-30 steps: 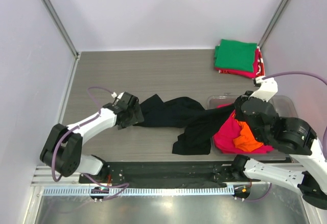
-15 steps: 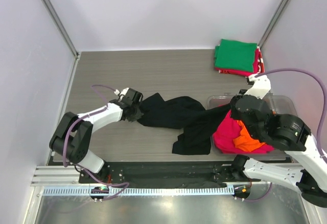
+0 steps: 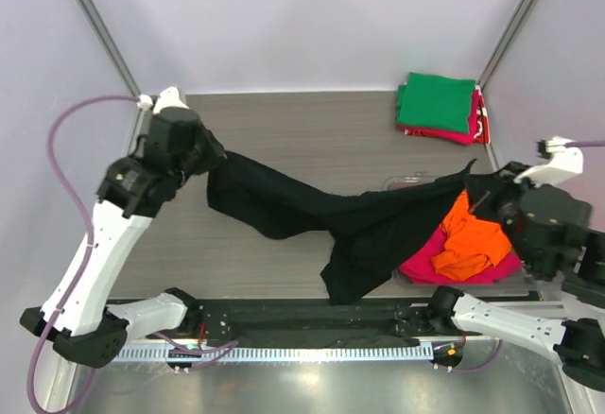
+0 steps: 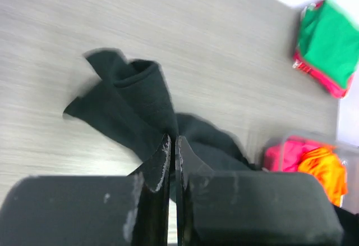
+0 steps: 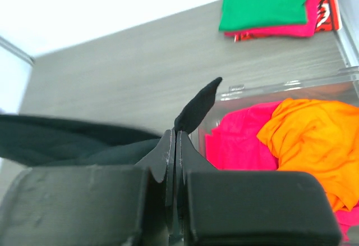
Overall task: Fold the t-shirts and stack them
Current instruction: Flatten the tshirt out
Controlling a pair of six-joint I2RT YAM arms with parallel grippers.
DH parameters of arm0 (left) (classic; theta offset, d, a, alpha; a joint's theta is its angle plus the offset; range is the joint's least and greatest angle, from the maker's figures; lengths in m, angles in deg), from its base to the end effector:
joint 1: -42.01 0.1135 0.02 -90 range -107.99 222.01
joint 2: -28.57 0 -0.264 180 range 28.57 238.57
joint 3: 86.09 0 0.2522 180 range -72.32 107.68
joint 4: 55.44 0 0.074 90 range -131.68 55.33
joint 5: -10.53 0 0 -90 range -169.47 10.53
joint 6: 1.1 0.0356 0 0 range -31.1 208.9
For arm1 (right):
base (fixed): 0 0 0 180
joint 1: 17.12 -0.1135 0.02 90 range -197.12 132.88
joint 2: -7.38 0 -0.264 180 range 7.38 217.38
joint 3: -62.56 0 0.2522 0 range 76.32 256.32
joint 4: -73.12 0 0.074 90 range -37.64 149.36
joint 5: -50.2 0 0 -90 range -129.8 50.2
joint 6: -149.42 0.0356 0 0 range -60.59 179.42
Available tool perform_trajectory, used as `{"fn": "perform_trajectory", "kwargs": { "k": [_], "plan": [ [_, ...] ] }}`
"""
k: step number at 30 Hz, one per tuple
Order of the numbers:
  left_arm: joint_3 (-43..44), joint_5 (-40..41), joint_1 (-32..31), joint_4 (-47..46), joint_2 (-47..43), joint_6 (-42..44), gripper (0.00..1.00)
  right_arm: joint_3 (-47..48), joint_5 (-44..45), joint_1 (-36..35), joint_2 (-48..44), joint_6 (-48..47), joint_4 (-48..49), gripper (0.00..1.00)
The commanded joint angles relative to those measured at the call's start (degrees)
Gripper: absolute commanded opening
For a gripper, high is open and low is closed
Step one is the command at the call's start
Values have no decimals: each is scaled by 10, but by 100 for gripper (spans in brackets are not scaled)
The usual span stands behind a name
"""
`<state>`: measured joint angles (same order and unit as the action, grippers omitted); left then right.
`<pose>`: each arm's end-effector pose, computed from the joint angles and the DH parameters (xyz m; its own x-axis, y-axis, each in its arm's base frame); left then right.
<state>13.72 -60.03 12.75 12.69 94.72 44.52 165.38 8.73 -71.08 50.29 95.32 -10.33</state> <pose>0.1906 -0.0932 0.4339 -0.5078 -0.4715 -0.7210 -0.1870 0.8773 -0.4420 0.0466 0.0187 0.4725 -0.2673 0.2926 -0.9181 0.0314 0.9549 0.2952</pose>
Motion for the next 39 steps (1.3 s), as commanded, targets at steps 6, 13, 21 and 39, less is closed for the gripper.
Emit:
{"fn": "perform_trajectory", "kwargs": {
  "k": [6,13,21,39],
  "plan": [
    [97,-108,51,166,259,141,22,-54,37,-2,43,66,-15,1],
    [-2,-90,55,81,304,125,79,-108,8,-2,95,112,-15,1],
    [-175,-47,71,-35,163,87,69,-145,6,-2,109,77,22,1],
    [-369,-103,143,-224,147,25,54,-204,-81,0,144,33,124,1]
  ]
}}
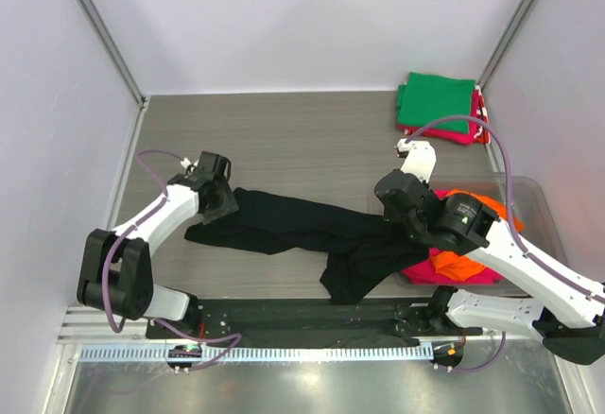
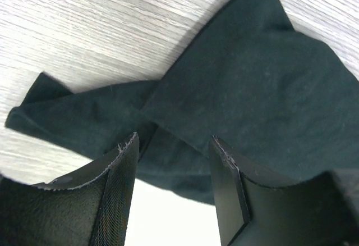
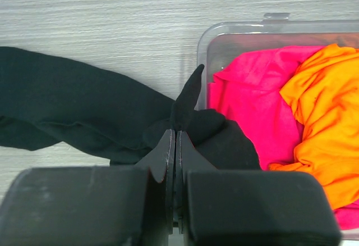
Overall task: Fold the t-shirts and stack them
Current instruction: Flatten the tshirt out
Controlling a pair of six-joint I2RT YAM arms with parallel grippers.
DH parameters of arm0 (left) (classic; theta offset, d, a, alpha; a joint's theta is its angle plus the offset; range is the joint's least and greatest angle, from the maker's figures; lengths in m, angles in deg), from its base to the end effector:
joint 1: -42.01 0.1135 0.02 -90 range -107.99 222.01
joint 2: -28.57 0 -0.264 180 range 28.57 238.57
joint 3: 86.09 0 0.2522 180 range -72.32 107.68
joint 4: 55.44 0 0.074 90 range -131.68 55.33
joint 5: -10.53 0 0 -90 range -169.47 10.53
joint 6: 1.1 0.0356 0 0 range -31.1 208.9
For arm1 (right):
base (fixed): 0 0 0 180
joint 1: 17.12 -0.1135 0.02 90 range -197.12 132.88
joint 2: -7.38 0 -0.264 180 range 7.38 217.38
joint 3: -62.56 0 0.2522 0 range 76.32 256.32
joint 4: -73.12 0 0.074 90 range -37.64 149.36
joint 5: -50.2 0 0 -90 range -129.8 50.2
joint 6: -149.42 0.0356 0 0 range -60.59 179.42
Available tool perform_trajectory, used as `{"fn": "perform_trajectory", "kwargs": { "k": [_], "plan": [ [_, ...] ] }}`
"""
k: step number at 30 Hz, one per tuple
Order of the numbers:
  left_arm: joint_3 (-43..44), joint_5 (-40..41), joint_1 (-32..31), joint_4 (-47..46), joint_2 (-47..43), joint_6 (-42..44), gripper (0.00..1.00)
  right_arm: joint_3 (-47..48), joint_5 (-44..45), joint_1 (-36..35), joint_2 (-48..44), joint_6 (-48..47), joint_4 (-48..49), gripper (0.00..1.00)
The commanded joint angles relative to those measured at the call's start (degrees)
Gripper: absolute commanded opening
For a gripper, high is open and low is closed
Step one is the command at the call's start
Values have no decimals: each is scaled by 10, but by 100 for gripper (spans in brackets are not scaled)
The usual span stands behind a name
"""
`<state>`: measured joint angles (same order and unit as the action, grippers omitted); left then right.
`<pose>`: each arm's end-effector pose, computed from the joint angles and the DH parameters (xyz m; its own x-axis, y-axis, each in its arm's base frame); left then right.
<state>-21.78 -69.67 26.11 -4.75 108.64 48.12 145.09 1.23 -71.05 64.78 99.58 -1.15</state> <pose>0.2525 -0.0656 0.2051 -0.8012 -0.4410 -0.4045 -0.4210 0.8958 -0.1428 0.1202 0.1253 0.3667 -0.5705 0.0431 -0.8202 0.0144 0.9990 0.0425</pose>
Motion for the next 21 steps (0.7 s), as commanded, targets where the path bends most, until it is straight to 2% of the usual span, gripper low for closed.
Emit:
{"fn": "perform_trajectory", "kwargs": {
  "k": [1,12,21],
  "plan": [
    [-18,-7,12,-55,10,-11,54,-3,-8,0,-1,-9,33,1],
    [-47,-4,37,-116,32,-29,50,-26,-35,0,-8,-7,40,1],
    [-51,-1,38,-135,43,-45,39,-37,-38,1,-19,-5,36,1]
  ]
}}
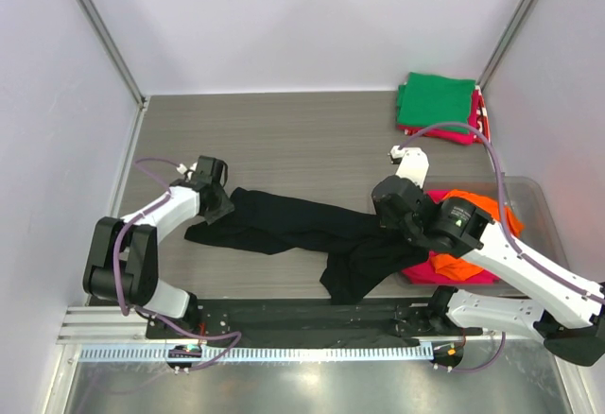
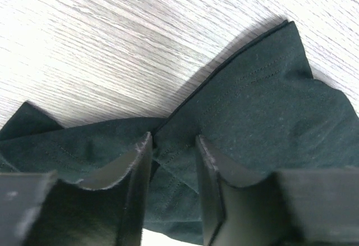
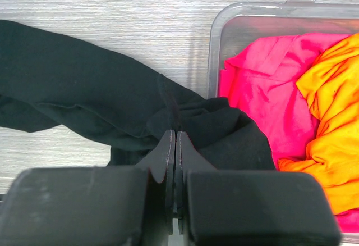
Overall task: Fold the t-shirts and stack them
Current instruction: Flatten the tshirt out
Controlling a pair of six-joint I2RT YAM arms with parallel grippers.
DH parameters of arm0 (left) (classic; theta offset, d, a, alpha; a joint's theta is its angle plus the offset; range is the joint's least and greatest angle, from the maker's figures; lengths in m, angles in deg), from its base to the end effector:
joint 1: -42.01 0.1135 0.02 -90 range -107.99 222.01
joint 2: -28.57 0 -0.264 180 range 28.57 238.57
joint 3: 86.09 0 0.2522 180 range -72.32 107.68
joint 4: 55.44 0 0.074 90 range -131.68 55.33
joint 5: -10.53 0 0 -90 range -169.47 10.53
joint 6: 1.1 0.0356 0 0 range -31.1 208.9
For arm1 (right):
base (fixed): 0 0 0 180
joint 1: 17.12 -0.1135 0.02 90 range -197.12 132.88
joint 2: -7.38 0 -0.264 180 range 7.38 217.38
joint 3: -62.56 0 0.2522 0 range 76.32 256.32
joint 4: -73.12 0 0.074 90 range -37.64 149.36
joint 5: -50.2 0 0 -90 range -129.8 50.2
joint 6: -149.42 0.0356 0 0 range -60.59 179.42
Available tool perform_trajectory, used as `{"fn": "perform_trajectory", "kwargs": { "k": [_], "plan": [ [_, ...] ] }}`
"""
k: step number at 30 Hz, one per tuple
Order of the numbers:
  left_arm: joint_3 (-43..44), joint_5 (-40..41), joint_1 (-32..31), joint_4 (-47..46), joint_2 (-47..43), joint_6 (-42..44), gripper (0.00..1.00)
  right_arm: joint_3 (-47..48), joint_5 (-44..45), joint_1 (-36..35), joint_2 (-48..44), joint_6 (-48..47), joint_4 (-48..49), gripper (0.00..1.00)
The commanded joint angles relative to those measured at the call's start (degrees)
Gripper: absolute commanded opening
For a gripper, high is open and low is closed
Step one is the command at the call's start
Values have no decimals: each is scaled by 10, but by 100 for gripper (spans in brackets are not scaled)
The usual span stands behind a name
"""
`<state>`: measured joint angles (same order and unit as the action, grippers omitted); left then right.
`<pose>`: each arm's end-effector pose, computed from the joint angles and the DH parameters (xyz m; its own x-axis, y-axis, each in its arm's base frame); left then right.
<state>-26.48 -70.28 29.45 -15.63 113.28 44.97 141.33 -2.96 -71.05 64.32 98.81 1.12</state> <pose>0.2651 -0.0532 0.1705 -0.7397 -0.5369 -0.4057 -0.5063 0.8412 -0.1900 0.1207 0.1295 0.3498 -0.6165 0.0163 -0.7872 -0.0383 0.9980 0.0506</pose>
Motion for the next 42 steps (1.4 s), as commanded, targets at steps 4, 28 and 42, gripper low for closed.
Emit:
{"fn": "perform_trajectory", "kwargs": {
  "k": [4,28,42],
  "plan": [
    [-2,13,3,-21,-20,-13,24,-4,3,1,-16,5,14,1],
    [231,107,3,224,-210,25,0,142,60,1,-23,-135,18,1],
    [579,181,3,304,-345,142,3,313,-203,1,-82,-353,122,1]
  ]
}}
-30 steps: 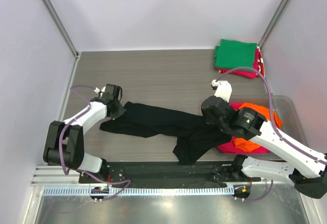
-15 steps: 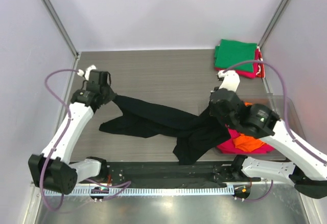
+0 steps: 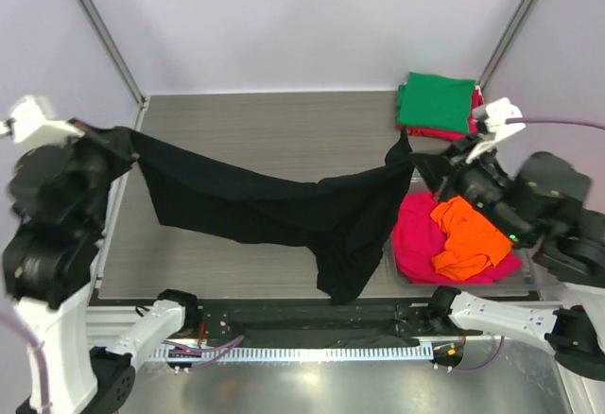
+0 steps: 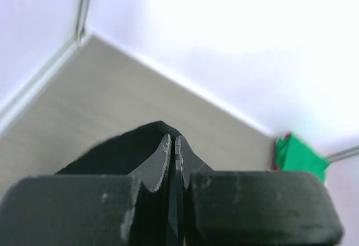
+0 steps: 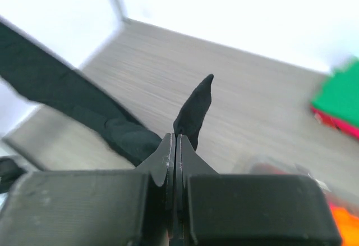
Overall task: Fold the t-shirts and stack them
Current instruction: Flatten the tshirt out
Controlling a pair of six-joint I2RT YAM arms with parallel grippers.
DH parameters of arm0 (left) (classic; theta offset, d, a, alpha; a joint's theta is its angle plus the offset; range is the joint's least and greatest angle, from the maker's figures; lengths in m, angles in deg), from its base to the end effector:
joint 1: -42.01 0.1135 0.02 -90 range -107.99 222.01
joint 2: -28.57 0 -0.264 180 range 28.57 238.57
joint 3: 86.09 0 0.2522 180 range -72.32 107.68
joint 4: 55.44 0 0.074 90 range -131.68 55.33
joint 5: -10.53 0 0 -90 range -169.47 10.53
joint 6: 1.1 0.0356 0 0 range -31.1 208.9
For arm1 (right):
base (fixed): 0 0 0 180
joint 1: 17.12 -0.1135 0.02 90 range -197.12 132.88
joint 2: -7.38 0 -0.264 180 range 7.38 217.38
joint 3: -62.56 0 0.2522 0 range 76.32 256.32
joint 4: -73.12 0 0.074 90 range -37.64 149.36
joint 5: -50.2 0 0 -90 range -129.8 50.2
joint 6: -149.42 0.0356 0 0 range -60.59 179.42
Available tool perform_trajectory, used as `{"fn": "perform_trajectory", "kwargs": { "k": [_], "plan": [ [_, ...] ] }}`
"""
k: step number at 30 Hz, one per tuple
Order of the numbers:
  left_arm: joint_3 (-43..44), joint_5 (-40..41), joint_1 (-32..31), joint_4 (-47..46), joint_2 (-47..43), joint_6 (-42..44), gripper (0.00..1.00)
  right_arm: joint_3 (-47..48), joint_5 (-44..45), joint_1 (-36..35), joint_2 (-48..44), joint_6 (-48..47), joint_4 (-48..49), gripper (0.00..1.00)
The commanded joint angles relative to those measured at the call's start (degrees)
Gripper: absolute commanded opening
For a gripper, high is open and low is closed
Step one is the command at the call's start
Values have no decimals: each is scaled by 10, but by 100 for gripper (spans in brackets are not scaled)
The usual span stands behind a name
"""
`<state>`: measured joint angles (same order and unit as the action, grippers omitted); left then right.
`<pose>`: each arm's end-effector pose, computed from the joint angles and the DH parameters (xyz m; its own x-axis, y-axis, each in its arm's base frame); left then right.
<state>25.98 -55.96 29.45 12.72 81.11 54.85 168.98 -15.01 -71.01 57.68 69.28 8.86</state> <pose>0.0936 -0.0063 0.5244 -0.0175 -0.5221 -0.8527 -0.2357 0.8309 -0.5040 0.0693 0.0697 0.5109 -0.1659 0.0363 -0.9855 -0.4673 0.8771 0.1110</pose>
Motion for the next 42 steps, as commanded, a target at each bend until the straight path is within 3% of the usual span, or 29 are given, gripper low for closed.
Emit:
{"fn": "perform_trajectory", "kwargs": {
  "k": [1,11,14,17,22,24,27,30,31,32,33,34,35,36,37,39,40,42],
  "plan": [
    [75,40,4,19,-38,50,3,53,-116,0,-18,-63,44,1],
    [118,44,-19,-37,-118,120,3,175,-186,6,-8,-91,44,1],
    [125,46,-28,-52,-103,138,3,200,-193,11,41,-95,49,1],
    [129,57,-34,-56,-70,145,4,194,-140,11,109,-87,83,1],
    [127,201,-34,3,67,107,0,155,30,12,242,-143,190,1],
    [96,225,-27,-4,131,105,0,149,42,73,315,-159,228,1],
    [58,164,29,-9,207,70,0,155,-36,161,400,-123,287,1],
    [44,54,177,13,342,9,0,225,-56,226,563,-110,316,1],
    [46,31,198,18,427,-2,0,312,-44,241,672,-104,291,1],
    [53,3,218,25,467,-14,1,382,-30,245,728,-100,254,6],
    [78,-28,234,48,512,-29,20,465,-24,247,794,-100,210,24],
    [88,-88,262,52,544,-39,31,625,-17,249,846,-86,128,63],
    [94,-107,274,55,582,-42,43,666,-11,251,899,-82,110,78],
    [90,-115,282,39,586,-40,67,649,-16,252,887,-71,116,86],
    [82,-118,283,28,586,-27,74,553,-24,254,866,-58,163,92],
    [50,-123,283,-3,566,-19,86,442,-31,255,779,-40,218,93],
    [39,-123,282,-6,556,-16,88,360,-37,254,751,-21,253,93],
    [9,-116,282,-13,528,-6,89,310,-48,253,704,4,260,93]
  ]
}}
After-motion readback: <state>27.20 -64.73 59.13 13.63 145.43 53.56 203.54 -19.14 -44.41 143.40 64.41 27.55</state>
